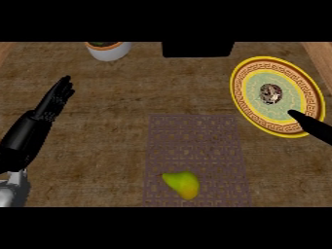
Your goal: Pick the cupcake from the placemat and place it in the plate
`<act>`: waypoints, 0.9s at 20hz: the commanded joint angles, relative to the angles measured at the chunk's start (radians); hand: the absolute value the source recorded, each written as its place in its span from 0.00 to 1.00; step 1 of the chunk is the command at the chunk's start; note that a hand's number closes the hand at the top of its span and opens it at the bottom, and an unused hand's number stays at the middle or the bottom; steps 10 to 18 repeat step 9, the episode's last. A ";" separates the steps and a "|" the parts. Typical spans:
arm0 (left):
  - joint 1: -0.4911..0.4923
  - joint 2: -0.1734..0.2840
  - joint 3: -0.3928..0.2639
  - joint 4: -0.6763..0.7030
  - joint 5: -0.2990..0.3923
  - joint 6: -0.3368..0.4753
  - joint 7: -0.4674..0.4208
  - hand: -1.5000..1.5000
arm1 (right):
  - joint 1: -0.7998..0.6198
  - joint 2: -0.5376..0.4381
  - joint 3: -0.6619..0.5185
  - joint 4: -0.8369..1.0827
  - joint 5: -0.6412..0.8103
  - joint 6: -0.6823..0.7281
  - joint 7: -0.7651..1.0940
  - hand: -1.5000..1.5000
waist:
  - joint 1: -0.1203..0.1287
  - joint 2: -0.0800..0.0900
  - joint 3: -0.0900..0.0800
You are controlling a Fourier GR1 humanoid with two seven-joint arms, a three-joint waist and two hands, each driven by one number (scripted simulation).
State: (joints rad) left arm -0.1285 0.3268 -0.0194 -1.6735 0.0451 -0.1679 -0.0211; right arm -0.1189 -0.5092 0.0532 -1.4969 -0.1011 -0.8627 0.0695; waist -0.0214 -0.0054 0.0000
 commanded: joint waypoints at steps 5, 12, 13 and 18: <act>0.018 -0.042 -0.002 -0.034 -0.018 -0.029 0.010 0.50 | 0.291 -0.018 -0.080 -0.277 0.001 0.096 0.014 0.00 | 0.013 0.003 0.000; -0.050 -0.074 0.011 0.097 -0.069 -0.018 -0.045 0.50 | 0.290 0.028 -0.106 -0.275 0.011 0.167 -0.034 0.00 | 0.015 0.005 0.000; -0.050 -0.074 0.011 0.097 -0.069 -0.018 -0.045 0.50 | 0.290 0.028 -0.106 -0.275 0.011 0.167 -0.034 0.00 | 0.015 0.005 0.000; -0.050 -0.074 0.011 0.097 -0.069 -0.018 -0.045 0.50 | 0.290 0.028 -0.106 -0.275 0.011 0.167 -0.034 0.00 | 0.015 0.005 0.000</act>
